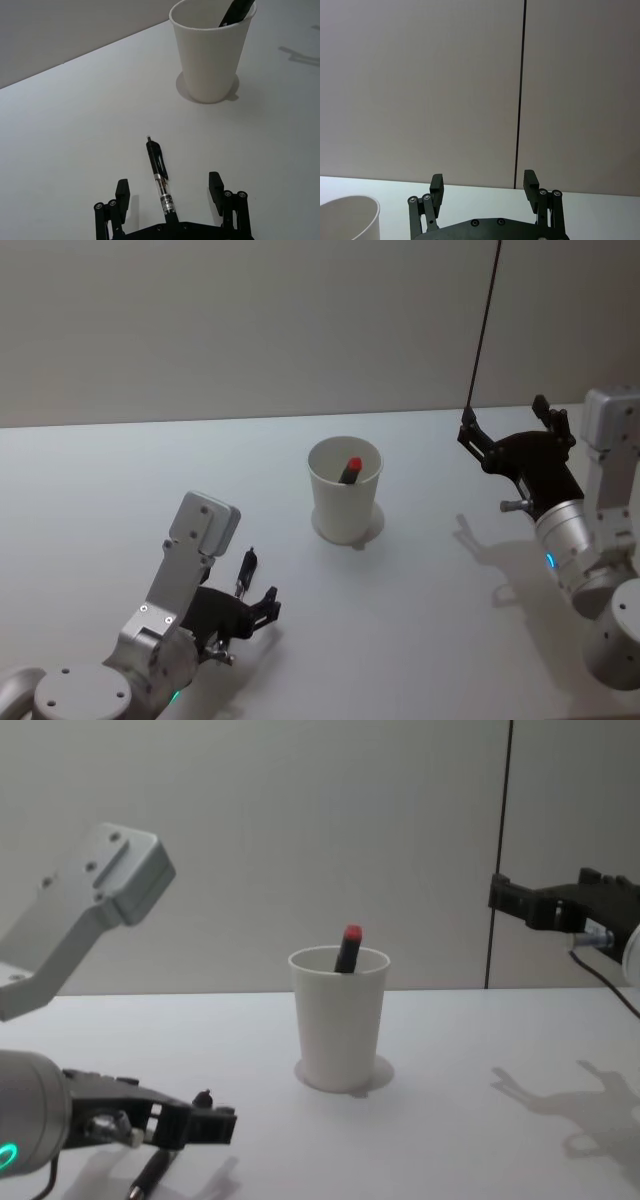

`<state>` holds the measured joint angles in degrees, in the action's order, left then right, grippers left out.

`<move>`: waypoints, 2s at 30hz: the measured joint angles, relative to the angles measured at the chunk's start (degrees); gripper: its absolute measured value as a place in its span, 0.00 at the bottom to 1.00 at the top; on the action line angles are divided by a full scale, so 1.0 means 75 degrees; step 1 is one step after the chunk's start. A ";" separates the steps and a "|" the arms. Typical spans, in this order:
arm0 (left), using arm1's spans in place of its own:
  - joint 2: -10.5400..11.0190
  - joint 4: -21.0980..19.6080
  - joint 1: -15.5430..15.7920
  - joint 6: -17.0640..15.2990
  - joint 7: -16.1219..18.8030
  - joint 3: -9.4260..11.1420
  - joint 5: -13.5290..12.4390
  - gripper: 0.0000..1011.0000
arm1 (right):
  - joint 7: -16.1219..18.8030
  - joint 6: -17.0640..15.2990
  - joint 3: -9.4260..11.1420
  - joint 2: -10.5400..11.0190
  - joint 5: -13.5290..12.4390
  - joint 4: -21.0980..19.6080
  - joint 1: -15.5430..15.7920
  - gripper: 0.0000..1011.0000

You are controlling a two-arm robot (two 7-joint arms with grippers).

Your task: Place the pen into the pen holder.

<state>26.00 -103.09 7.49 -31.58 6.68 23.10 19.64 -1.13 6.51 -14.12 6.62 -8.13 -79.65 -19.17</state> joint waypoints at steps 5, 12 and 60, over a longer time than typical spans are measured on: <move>-0.0001 0.0027 -0.0042 -0.0180 -0.0010 -0.0018 0.0000 1.00 | 0.0000 0.0000 0.0000 0.0000 0.0000 0.0000 0.0000 0.99; -0.0033 0.0116 -0.0072 -0.0290 -0.0006 -0.0054 0.0021 1.00 | 0.0001 0.0000 0.0000 0.0000 0.0000 0.0001 0.0000 0.99; -0.0298 0.0447 -0.0297 -0.0260 0.0426 -0.0348 0.0365 0.45 | 0.0001 0.0001 0.0000 0.0000 0.0000 0.0001 -0.0001 0.99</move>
<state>23.76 -99.74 5.26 -33.52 9.88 20.49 22.38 -1.11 6.51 -14.12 6.61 -8.12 -79.65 -19.17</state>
